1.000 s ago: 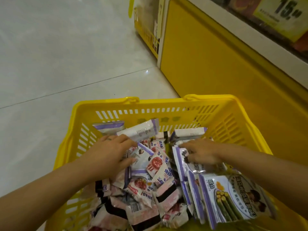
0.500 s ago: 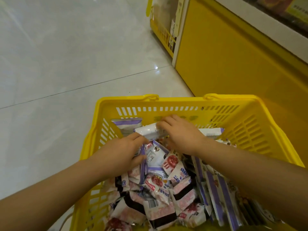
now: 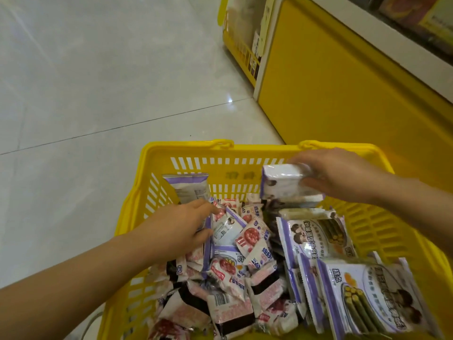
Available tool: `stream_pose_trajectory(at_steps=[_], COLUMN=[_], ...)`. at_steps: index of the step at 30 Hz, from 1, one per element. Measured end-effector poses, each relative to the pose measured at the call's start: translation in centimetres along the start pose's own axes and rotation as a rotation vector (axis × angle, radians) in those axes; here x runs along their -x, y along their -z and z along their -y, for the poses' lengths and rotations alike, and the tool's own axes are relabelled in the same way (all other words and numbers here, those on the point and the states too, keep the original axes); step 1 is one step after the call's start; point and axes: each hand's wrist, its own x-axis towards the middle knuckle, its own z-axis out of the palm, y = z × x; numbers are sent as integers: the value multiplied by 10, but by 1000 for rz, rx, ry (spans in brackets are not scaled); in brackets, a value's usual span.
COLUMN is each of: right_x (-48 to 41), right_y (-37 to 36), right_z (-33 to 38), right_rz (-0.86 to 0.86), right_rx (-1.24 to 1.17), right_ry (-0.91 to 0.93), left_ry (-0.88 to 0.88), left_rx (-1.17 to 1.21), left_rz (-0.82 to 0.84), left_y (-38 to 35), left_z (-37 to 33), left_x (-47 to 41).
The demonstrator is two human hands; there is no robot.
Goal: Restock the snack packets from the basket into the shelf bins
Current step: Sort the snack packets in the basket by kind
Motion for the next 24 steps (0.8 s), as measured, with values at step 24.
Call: stream_pose_trajectory(at_steps=[24], right_x=[4], right_y=[-60], right_z=[15], right_rz=[252], right_rx=[217], right_ry=[52], left_ry=[-68], left_rx=[-37], left_rz=[26], left_y=[7], left_z=[-1], left_x=[8])
